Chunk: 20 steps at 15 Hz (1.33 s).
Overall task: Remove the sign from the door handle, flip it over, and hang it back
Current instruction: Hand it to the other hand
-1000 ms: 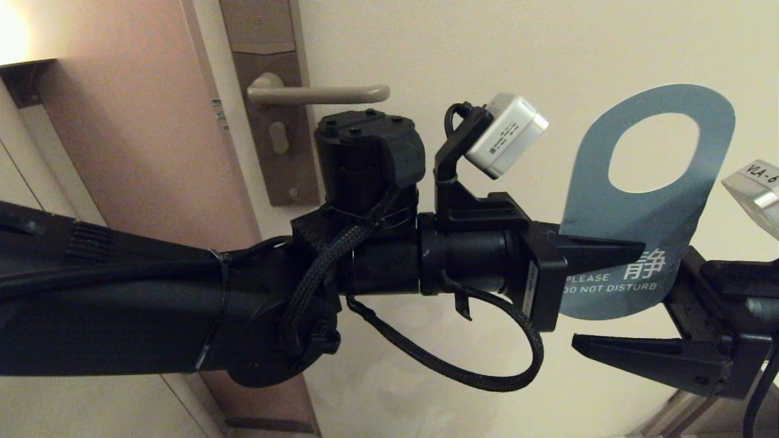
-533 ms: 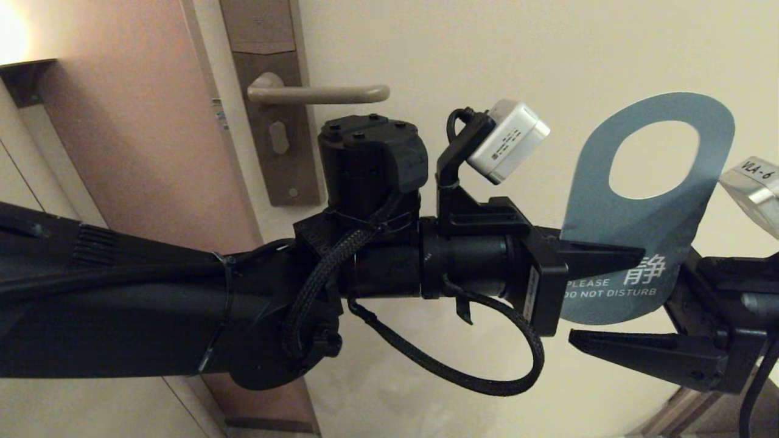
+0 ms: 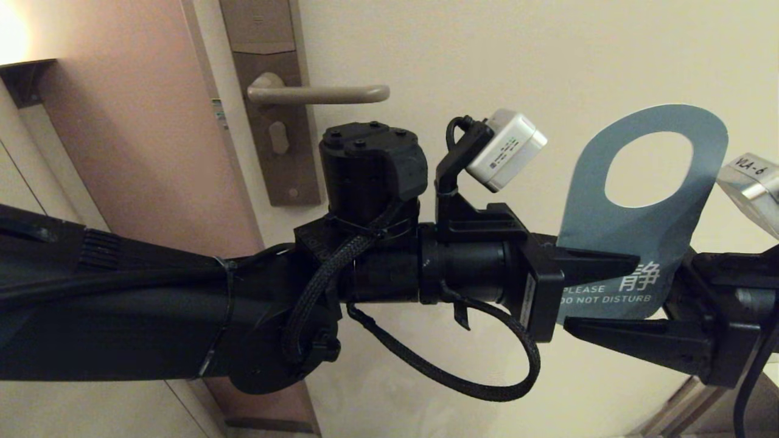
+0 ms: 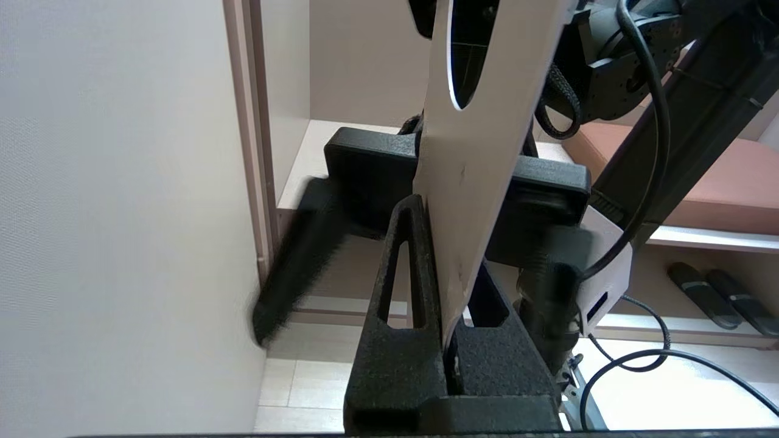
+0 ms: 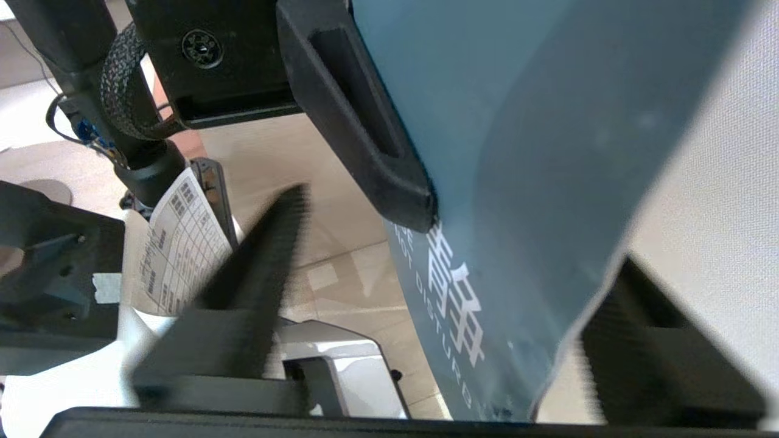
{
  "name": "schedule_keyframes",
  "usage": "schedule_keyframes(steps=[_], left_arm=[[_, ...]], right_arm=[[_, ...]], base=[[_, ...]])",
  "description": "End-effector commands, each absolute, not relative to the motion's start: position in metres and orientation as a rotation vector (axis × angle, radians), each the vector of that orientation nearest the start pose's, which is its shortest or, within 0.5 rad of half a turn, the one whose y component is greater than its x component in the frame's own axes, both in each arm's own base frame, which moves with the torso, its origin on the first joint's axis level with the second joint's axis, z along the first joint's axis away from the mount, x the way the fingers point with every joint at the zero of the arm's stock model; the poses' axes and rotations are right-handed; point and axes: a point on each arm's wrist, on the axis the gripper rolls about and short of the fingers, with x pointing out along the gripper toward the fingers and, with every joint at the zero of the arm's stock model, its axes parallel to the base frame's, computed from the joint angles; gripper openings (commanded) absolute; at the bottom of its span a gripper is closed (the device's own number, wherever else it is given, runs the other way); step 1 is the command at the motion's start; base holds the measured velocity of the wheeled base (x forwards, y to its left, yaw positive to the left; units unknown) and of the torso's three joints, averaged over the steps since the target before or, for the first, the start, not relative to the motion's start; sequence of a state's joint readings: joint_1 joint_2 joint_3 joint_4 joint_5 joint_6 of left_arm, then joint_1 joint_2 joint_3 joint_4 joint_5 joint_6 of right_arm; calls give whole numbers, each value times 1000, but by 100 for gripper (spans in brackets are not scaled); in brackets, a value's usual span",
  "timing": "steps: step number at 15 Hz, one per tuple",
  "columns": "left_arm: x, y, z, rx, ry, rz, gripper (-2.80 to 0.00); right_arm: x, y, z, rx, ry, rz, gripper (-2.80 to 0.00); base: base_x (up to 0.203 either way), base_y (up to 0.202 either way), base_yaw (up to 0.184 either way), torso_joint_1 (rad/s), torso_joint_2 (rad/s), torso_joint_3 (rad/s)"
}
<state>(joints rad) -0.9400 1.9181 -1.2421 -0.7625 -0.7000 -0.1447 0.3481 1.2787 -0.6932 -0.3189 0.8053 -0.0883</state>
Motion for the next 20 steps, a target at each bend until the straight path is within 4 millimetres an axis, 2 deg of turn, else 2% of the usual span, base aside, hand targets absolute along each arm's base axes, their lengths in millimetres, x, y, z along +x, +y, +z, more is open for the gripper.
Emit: schedule_keyframes(steps=[1,14,15,20], left_arm=[[214,-318,240,-123,21,-1648,-280],[216,-320,235,-121,35,-1650,-280],[216,-321,234,-120,35,-1650,0],[216,-321,236,-124,8,-1651,0]], right_arm=[[176,81,228,-14,223,1162,-280],[177,82,225,-12,234,1162,-280],[177,82,225,-12,233,1162,-280],[176,81,224,-12,237,1162,-280]], base=[[0,0,0,0,0,0],[0,0,0,0,0,0],[0,0,0,0,0,0],[0,0,0,0,0,0]])
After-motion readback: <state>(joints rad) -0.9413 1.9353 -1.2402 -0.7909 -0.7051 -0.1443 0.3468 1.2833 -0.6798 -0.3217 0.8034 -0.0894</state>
